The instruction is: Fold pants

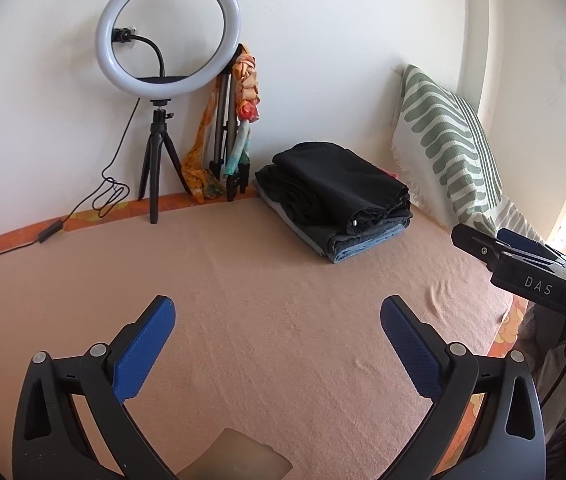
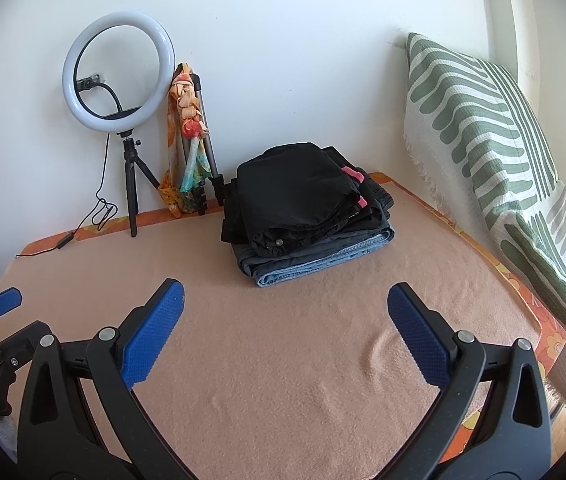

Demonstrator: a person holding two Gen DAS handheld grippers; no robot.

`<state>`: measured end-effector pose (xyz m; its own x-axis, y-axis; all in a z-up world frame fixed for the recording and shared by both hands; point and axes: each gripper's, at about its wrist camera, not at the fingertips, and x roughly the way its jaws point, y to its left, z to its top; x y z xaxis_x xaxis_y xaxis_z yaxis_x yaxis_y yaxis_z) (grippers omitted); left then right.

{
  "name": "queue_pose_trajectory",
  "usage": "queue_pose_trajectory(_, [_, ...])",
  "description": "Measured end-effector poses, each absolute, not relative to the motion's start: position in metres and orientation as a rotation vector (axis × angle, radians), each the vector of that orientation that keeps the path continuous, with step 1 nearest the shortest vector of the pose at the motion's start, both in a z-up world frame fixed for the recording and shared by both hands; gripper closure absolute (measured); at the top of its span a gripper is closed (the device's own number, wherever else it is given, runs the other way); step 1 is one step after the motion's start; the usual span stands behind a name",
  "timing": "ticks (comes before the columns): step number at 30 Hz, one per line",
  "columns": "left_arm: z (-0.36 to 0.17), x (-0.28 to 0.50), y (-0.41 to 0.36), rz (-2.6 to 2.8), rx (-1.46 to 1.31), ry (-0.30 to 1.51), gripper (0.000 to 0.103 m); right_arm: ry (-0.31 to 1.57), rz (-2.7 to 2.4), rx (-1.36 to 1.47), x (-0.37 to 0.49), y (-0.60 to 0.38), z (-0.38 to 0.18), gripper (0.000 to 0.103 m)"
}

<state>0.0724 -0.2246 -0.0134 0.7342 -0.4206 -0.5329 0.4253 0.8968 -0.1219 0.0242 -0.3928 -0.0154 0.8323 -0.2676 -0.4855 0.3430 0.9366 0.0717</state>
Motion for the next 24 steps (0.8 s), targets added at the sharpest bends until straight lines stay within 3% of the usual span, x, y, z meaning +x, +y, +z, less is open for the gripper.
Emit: queue_pose_trajectory(24, [-0.0141,0.0691,-0.2247,-0.47,0.036,0.577,0.001,0.47,-0.342,0.175,0.0221,-0.3931,-0.0117,0.0])
